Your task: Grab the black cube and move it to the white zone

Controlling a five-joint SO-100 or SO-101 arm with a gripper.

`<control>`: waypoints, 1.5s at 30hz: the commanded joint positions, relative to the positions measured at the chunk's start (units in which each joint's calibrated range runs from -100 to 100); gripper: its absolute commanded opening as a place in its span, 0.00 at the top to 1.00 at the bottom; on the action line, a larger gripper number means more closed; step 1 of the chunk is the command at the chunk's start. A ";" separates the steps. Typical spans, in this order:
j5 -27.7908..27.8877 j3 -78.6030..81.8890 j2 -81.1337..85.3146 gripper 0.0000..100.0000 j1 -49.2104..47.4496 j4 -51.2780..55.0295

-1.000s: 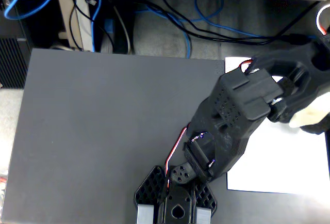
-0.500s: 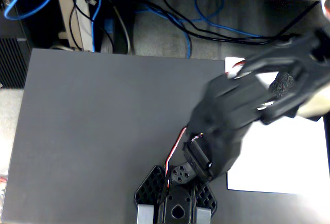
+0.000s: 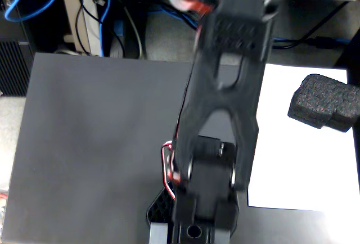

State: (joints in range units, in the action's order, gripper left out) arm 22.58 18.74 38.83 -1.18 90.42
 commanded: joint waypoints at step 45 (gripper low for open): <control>-22.27 81.17 60.59 0.99 -3.09 -18.89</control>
State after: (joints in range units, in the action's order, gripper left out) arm 0.34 100.00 98.83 -4.14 71.16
